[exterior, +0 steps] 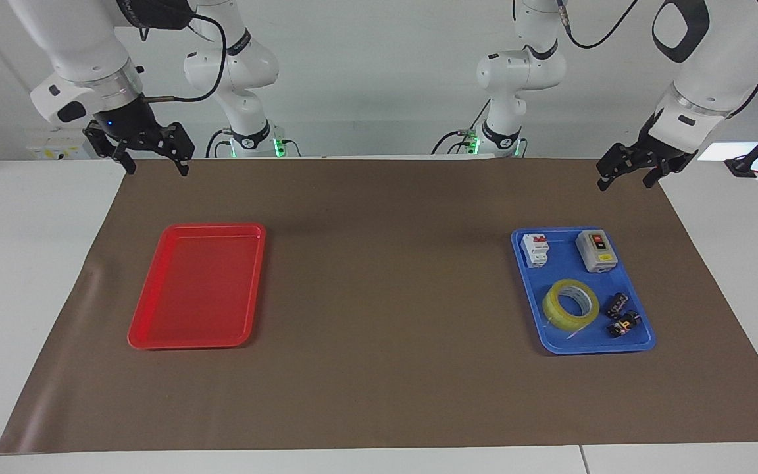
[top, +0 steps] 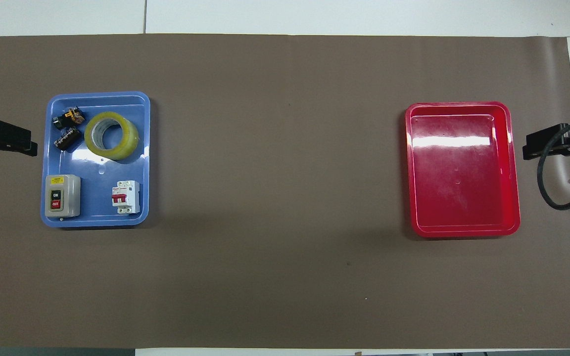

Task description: Place and move tape with both arms

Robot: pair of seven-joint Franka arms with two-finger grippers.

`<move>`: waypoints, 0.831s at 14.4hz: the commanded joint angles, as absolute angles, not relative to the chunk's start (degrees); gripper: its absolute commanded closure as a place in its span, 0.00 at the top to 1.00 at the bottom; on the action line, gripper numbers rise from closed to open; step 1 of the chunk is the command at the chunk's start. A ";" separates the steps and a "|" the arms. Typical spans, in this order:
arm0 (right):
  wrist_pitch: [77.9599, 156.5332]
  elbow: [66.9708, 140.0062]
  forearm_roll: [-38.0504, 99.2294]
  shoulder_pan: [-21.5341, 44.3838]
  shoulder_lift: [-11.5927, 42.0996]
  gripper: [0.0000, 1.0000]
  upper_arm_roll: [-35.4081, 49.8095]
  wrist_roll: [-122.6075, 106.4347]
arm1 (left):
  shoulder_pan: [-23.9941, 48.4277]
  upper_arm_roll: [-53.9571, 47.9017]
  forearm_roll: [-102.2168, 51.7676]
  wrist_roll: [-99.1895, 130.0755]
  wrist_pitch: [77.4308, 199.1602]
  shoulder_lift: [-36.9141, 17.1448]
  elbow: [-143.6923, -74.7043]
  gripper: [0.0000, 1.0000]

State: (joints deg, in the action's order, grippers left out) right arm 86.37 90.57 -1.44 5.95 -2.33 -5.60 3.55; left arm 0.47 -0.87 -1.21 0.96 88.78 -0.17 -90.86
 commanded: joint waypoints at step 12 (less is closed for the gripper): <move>87.19 91.41 -0.53 5.71 -3.08 1.00 -5.45 3.43 | 0.09 -0.53 -0.44 1.23 92.36 1.50 -94.30 1.00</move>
State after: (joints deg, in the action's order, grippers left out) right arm 86.37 90.57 -1.44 5.95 -2.33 -5.60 3.55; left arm 0.25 -0.56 -1.21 0.96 89.59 -0.12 -91.24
